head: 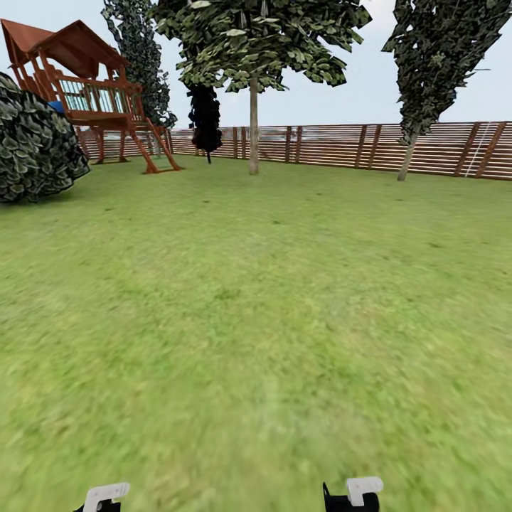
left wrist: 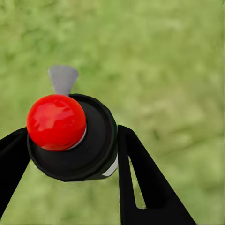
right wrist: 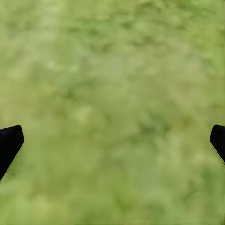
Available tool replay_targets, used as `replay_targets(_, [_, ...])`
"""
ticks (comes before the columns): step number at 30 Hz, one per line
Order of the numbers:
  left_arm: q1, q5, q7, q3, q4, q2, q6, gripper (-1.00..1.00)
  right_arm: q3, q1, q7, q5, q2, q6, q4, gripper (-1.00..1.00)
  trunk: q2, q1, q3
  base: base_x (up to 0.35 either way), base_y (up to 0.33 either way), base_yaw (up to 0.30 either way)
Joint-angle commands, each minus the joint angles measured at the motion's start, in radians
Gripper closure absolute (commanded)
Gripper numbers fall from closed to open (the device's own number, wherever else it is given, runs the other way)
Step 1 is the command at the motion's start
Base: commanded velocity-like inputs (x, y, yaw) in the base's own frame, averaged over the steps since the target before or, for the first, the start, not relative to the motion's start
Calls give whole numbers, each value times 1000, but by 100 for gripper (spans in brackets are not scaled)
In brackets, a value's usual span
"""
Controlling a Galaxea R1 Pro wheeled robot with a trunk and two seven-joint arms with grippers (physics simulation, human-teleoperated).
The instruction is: In the garden, pick up the pesticide atomizer on the floor and spray pesticide onto both trees until each tree trunk is fully covered.
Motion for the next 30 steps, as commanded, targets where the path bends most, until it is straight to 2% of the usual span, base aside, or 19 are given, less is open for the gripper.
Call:
replay_targets(1, [-1, -9, -4, 9, 1, 0, -4, 100, -4, -1, -8, 11, 0, -2, 1, -100, 0, 0, -1, 342, 0, 0])
replay_targets(30, [-1, -9, -4, 9, 1, 0, -5, 100, -4, -1, -7, 11, 0, -2, 1, -100, 0, 0, -1, 342, 0, 0])
